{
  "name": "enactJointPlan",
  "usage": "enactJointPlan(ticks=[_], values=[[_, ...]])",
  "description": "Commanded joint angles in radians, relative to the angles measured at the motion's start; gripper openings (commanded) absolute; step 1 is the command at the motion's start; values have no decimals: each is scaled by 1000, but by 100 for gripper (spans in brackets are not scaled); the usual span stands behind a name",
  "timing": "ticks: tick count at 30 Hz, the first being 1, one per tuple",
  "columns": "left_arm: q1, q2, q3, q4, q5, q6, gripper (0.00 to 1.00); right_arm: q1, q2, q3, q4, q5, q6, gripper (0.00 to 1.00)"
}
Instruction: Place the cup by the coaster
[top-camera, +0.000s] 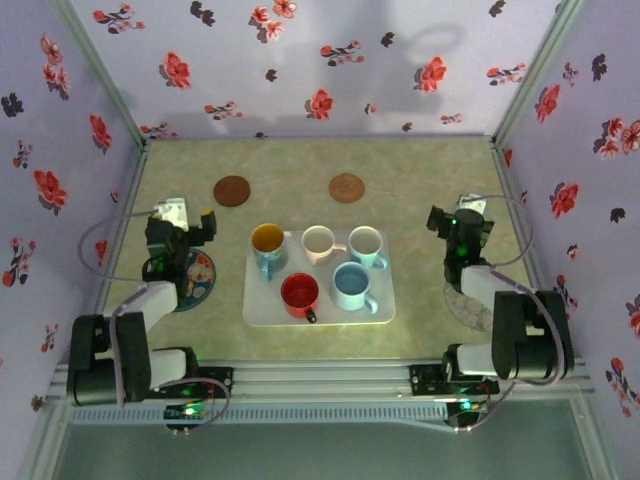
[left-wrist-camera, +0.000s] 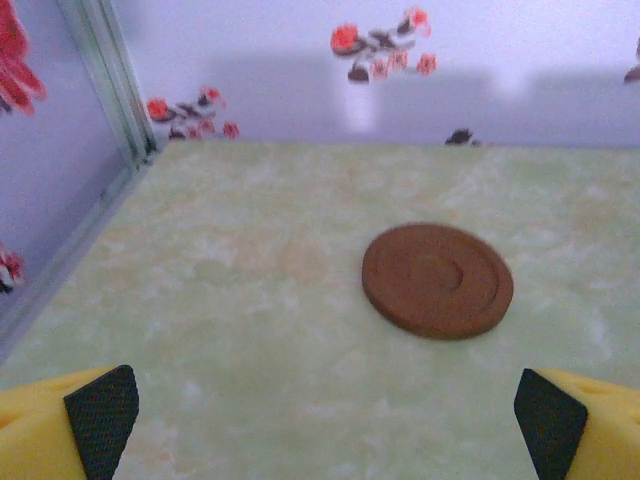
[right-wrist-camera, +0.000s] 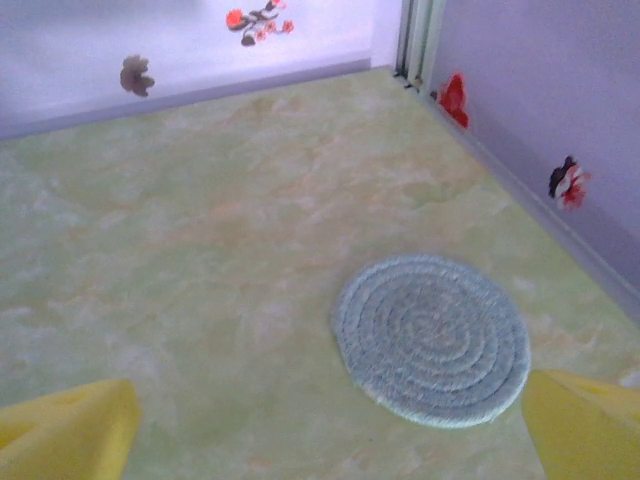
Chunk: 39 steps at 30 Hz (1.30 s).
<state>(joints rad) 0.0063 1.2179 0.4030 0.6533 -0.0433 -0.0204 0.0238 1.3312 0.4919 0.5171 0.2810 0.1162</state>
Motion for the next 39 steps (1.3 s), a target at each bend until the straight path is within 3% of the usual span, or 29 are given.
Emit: enactJointPlan(ticks=[1, 9, 14, 20, 24, 29, 39], values=[[-6, -87, 99, -160, 15, -4, 99, -2, -66, 80, -214, 43, 29, 99], [-6, -196, 314, -603, 28, -108, 99, -3, -147, 262, -557, -89, 70, 99], [-6, -174, 495, -890, 17, -149, 99, -2, -156, 372, -734, -242, 79, 99], [-6, -122, 677, -1123, 25, -189, 99, -1, -173, 464, -857, -391, 76, 99], [-6, -59, 778, -1245, 40, -219, 99, 5, -153, 517, -909, -485, 72, 100], [-12, 43, 884, -1356, 62, -257, 99, 37, -125, 559, -941, -513, 83, 100], [-21, 199, 983, -1413, 94, -312, 88, 119, -106, 552, -874, -545, 110, 100]])
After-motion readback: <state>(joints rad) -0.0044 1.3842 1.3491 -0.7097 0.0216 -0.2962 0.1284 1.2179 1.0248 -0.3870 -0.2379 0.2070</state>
